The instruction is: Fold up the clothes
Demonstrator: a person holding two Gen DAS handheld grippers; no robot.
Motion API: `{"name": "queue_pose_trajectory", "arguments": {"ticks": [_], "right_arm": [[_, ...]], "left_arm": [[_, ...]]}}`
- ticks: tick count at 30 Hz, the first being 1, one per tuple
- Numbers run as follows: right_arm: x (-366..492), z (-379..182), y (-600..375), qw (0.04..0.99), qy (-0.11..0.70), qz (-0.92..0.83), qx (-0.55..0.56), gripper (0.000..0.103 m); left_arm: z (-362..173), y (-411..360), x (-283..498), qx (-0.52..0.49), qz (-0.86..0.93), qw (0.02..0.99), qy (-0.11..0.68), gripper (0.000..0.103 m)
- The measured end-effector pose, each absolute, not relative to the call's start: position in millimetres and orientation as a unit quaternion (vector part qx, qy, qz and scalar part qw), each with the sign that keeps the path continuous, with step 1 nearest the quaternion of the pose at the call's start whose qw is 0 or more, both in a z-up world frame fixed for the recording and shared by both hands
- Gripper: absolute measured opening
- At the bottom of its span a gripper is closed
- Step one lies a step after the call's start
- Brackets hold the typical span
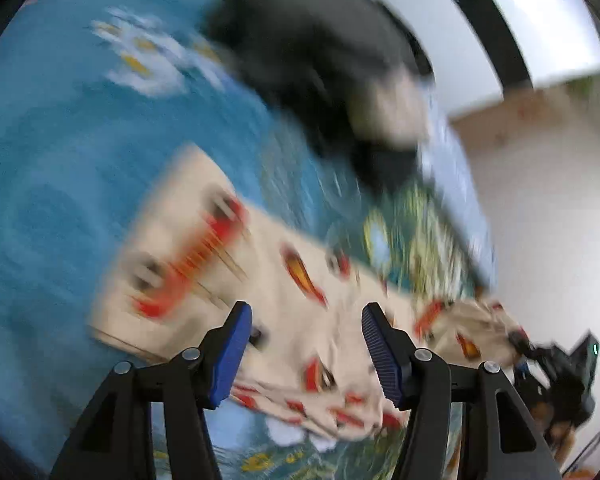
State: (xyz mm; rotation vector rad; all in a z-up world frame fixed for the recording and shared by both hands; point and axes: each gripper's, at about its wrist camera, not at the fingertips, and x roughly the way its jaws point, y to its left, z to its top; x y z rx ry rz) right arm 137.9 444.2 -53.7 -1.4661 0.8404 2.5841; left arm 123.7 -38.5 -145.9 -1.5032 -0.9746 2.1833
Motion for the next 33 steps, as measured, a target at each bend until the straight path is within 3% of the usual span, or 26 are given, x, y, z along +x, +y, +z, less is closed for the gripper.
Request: {"name": "queue_pose_trajectory", "arguments": {"ticks": [4, 7, 13, 18, 22, 30, 33], "right_arm": [[129.8, -19.2, 353.7, -0.077, 0.199, 0.871, -0.443, 0.022], [125.5, -24.5, 286.0, -0.137, 0.14, 0.872, -0.448, 0.021], [134.8, -89.4, 160.7, -0.221, 0.026, 0.83, -0.512, 0.021], [149.9, -137.0, 106.4, -0.237, -0.048, 0.802, -0.546, 0.021], [149.2, -154.6, 102.1, -0.245, -0.049, 0.787, -0.565, 0.026], [139.6, -143.3, 128.6, -0.271, 0.017, 0.774, -0.571, 0.047], [127.8, -140.3, 151.6, -0.242, 0.034, 0.784, -0.57, 0.049]], "left_arm": [[-153.2, -112.3, 134.4, -0.481, 0.74, 0.099, -0.46, 0.061], [-159.5, -143.2, 145.1, -0.455, 0.719, 0.075, -0.519, 0.061], [-163.9, -163.3, 151.7, -0.449, 0.703, 0.058, -0.548, 0.062], [-173.3, -162.6, 149.5, -0.465, 0.687, 0.061, -0.555, 0.062], [-181.9, -158.3, 144.5, -0.48, 0.674, 0.067, -0.557, 0.062], [-190.8, -141.3, 135.9, -0.521, 0.665, 0.083, -0.529, 0.062], [-196.3, -130.3, 132.2, -0.544, 0.66, 0.089, -0.511, 0.063]]}}
